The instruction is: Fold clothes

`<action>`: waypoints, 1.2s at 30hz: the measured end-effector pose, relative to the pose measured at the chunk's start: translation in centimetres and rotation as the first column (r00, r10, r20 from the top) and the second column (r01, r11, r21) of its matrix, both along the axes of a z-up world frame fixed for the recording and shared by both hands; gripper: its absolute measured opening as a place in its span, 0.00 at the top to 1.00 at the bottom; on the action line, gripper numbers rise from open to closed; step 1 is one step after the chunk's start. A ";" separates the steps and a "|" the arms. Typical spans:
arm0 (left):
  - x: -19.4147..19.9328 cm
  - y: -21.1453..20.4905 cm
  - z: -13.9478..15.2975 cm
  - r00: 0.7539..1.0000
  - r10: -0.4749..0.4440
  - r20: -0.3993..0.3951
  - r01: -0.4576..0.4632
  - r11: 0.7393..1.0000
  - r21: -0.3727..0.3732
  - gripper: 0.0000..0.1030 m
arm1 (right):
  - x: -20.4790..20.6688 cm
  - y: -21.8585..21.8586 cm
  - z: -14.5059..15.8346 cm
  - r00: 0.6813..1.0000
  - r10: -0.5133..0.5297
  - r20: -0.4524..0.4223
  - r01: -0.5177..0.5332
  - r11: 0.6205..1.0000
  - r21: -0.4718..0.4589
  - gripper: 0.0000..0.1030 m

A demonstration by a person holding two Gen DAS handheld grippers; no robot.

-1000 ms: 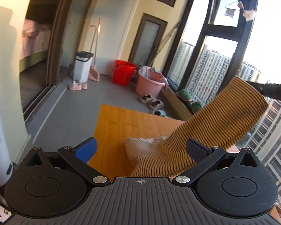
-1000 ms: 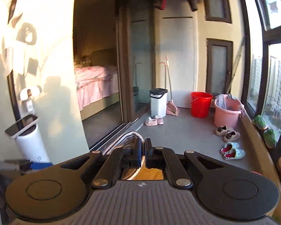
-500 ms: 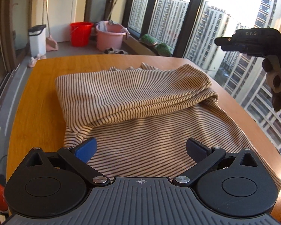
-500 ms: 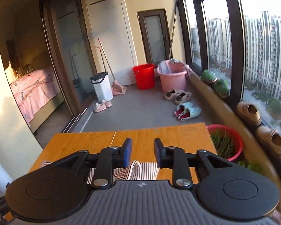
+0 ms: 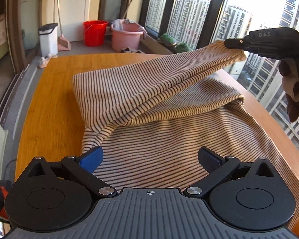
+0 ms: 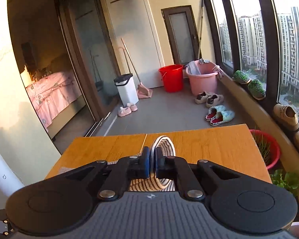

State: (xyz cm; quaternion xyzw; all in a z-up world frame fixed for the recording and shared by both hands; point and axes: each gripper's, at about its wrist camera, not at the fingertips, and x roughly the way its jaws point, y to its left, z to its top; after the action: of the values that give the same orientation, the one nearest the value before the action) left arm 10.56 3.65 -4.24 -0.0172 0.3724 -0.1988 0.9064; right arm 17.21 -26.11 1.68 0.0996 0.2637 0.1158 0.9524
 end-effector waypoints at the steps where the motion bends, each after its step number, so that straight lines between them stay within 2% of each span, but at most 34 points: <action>1: -0.1 -0.2 0.3 1.000 -0.003 0.015 0.003 1.000 0.000 0.00 | 0.0 -0.5 -0.4 1.000 -0.009 -0.015 0.009 1.000 0.006 0.96; 6: -0.2 -0.6 2.0 0.995 -0.001 0.098 0.003 1.000 -0.017 0.00 | 0.1 -1.7 -5.4 0.981 -0.086 -0.176 0.074 0.994 -0.075 0.96; 7: -0.1 -0.6 2.2 0.994 0.007 0.108 -0.005 1.000 -0.018 0.00 | -0.1 -2.0 -6.2 0.976 -0.111 -0.187 0.092 0.990 -0.104 0.96; 11: 1.0 -0.8 2.2 0.990 0.056 0.131 -0.052 0.998 -0.033 0.00 | -1.1 -2.2 -6.0 0.980 -0.129 -0.151 0.115 0.988 -0.100 0.94; 13: 1.9 -0.9 1.9 0.986 0.090 0.139 -0.084 0.995 -0.046 0.00 | -0.8 -1.3 -5.9 0.984 -0.105 -0.141 0.092 0.991 -0.094 0.90; 15: 2.2 -0.9 1.3 0.983 0.116 0.145 -0.110 0.993 -0.048 0.00 | -0.5 -0.5 -5.8 0.988 -0.081 -0.131 0.070 0.994 -0.087 0.75; 17: 2.5 -0.9 0.6 0.978 0.141 0.151 -0.135 0.990 -0.049 0.00 | -0.2 0.3 -5.7 0.991 -0.057 -0.121 0.047 0.996 -0.081 0.64; 20: 2.9 -0.9 -0.5 0.971 0.179 0.159 -0.173 0.984 -0.051 0.00 | 0.2 1.6 -5.6 0.994 -0.020 -0.106 0.012 0.997 -0.073 0.61; 22: 2.8 -0.9 -0.9 0.966 0.193 0.171 -0.186 0.981 -0.057 0.00 | 0.5 2.4 -5.5 0.995 0.004 -0.096 -0.010 0.998 -0.068 0.61; 23: 2.6 -0.8 -0.8 0.964 0.192 0.186 -0.184 0.981 -0.063 0.00 | 0.6 2.6 -5.7 0.995 -0.008 -0.095 0.000 0.996 -0.090 0.65; 24: 2.4 -0.7 -0.7 0.961 0.191 0.200 -0.181 0.981 -0.069 0.00 | 0.7 2.8 -5.8 0.995 -0.020 -0.094 0.009 0.994 -0.112 0.82; 25: 2.3 -0.7 -0.7 0.960 0.189 0.208 -0.177 0.981 -0.073 0.00 | 0.4 2.7 -5.3 0.997 -0.021 -0.075 0.013 0.994 -0.107 0.85; 28: 2.0 -0.7 -0.7 0.958 0.181 0.221 -0.166 0.983 -0.082 0.00 | -0.6 2.2 -3.4 1.000 -0.024 -0.004 0.024 0.996 -0.090 0.86; 32: 2.2 -0.5 -0.7 0.961 0.177 0.214 -0.161 0.983 -0.090 0.00 | -1.3 0.9 -1.7 0.999 -0.041 0.030 0.043 0.996 -0.076 0.89; 33: 2.2 -0.5 -0.8 0.962 0.178 0.208 -0.162 0.983 -0.092 0.00 | -1.2 0.8 -2.5 0.999 -0.053 0.003 0.053 0.995 -0.090 0.94; 36: 2.3 -0.3 -0.8 0.964 0.181 0.195 -0.165 0.981 -0.099 0.00 | -0.7 0.3 -5.1 0.992 -0.098 -0.085 0.087 0.988 -0.125 0.94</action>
State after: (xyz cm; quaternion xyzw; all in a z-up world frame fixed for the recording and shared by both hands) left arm 12.88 3.35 -5.07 -0.0664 0.2665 -0.1347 0.9521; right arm 16.52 -25.77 -3.47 0.0588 0.3085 0.0507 0.9481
